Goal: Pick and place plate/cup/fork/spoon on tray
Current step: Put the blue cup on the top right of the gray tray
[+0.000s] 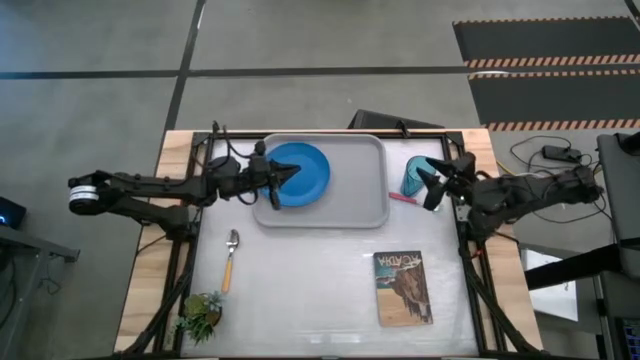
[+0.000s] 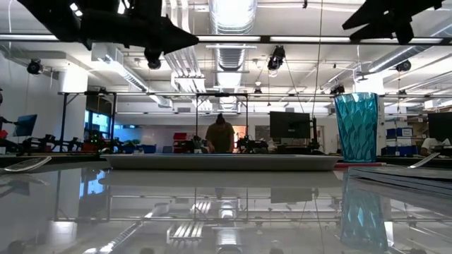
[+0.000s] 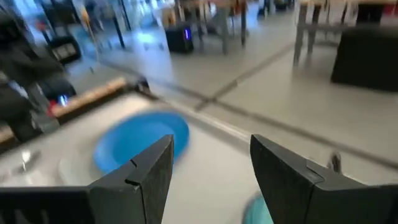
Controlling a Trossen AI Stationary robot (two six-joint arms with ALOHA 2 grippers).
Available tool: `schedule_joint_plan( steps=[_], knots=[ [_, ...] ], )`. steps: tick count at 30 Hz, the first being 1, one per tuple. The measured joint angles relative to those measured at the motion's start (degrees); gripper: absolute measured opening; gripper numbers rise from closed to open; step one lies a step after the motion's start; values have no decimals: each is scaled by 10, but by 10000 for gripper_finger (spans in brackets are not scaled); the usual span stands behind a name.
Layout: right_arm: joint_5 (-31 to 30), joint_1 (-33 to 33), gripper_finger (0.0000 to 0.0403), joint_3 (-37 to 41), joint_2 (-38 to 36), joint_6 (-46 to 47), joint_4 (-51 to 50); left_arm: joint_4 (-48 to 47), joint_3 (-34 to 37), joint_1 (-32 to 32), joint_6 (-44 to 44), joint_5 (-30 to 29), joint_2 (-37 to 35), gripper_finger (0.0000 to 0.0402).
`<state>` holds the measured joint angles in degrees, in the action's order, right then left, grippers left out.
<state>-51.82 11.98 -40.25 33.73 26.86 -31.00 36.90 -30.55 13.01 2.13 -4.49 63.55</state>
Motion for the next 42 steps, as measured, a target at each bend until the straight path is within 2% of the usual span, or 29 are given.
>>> schedule_joint_plan(
  steps=[5,11,17,21,25,29,37,39,42],
  knots=[
    [74,-48,201,-55,25,67,-106,39,-1,2,2,-6,-4,0],
    [164,-101,201,-90,57,66,-107,51,-1,3,4,-6,-27,0],
    [272,-146,201,-148,123,67,-123,48,10,4,-1,-7,-68,0],
    [347,-178,201,-215,178,94,-222,45,28,4,-2,-7,-89,0],
    [356,-199,201,-282,235,138,-362,47,34,4,-2,-7,-102,0],
    [358,-219,201,-323,276,156,-460,46,38,4,-2,-7,-104,0],
    [386,-262,199,-331,312,116,-479,46,39,4,-2,-7,-103,0],
    [389,-276,186,-329,320,96,-479,46,39,4,-2,-7,-103,0],
    [392,-293,145,-328,328,67,-468,46,39,4,-2,-7,-103,0]
  ],
)
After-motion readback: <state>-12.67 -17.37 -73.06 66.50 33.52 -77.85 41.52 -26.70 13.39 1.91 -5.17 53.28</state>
